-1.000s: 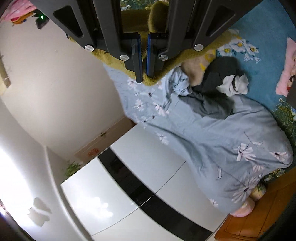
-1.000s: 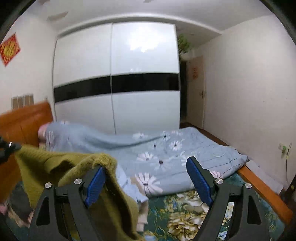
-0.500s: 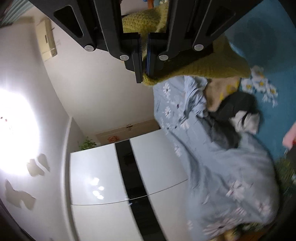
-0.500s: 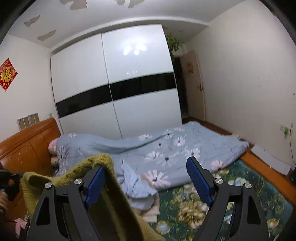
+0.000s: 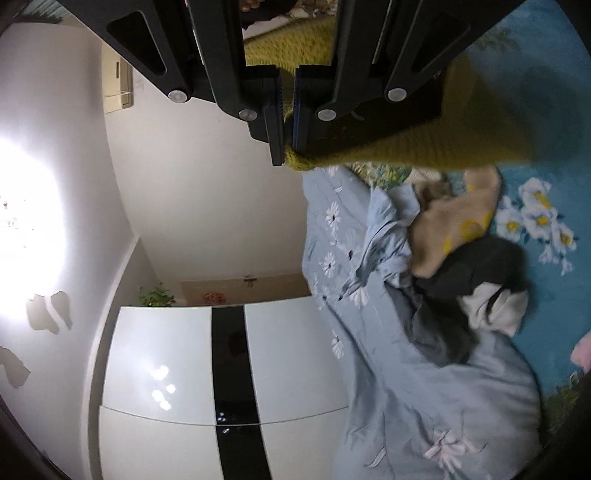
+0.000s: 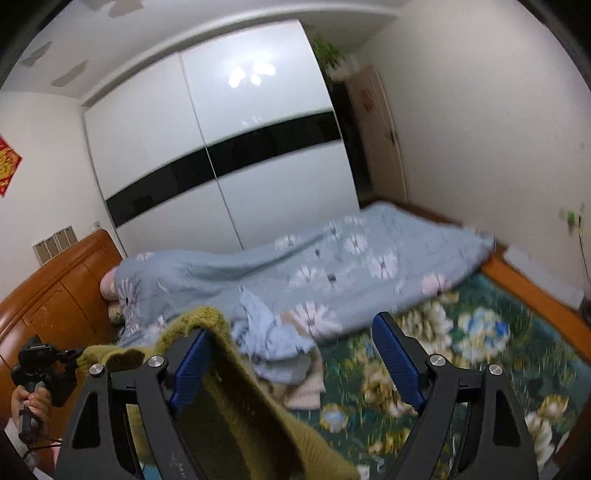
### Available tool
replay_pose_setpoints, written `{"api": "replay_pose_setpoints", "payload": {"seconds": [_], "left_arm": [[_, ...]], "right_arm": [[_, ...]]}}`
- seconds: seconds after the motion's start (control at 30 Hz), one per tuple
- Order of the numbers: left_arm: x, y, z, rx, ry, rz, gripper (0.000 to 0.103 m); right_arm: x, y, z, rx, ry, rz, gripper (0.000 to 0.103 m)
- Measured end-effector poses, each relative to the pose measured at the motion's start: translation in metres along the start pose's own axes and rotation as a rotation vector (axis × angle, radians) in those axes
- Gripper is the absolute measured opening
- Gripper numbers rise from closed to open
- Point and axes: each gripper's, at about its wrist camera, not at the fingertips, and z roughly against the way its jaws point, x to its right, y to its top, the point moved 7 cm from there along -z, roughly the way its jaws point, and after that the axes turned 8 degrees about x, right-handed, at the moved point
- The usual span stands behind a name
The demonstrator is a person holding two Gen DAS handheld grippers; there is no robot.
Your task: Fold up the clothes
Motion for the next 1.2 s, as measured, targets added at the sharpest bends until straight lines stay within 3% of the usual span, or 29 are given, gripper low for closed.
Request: {"api": "replay_pose_setpoints", "payload": {"seconds": [0.1,0.23,0.3,0.37,0.5,0.63,0.83,0.97,1.1,1.2], "left_arm": [[-0.038,-0.024,-0.002,-0.049,0.084,0.039,0.004],[-0.112,-0.064,-0.004,-0.141,0.310,0.079,0.004],[-0.137,-0.081,0.000,-0.166,0.362,0.122,0.004],[-0.157,-0.094,0.006,-0.181,0.412,0.155,0.004],[-0.162,-0.081,0.014,-0.145,0.439,0.166,0.004],[-0.154,-0.067,-0.002,-0.159,0.465,0.107,0.004],[-0.180,-0.067,-0.019,-0.195,0.533,0.128,0.004],[-0.204,-0.062,-0.012,-0.197,0.614,0.128,0.004],[-0.237,-0.044,0.007,-0.158,0.718,0.151,0.004],[-0.262,-0.034,0.022,-0.118,0.758,0.206,0.006]], "right_arm": [[0.027,-0.045,-0.012,-0.117,-0.054,-0.043,0.085],[0.050,-0.105,-0.024,-0.274,-0.107,-0.070,0.085],[0.054,-0.123,-0.024,-0.319,-0.102,-0.094,0.085],[0.057,-0.126,-0.022,-0.310,-0.080,-0.130,0.085],[0.069,-0.116,-0.033,-0.310,-0.095,-0.128,0.085],[0.067,-0.133,-0.053,-0.426,-0.060,-0.119,0.085],[0.035,-0.237,-0.051,-0.752,0.050,-0.171,0.085],[0.014,-0.317,-0.044,-0.935,0.057,-0.153,0.085],[0.001,-0.352,-0.047,-1.023,0.068,-0.161,0.085],[-0.012,-0.359,-0.055,-1.050,0.097,-0.107,0.085]]}}
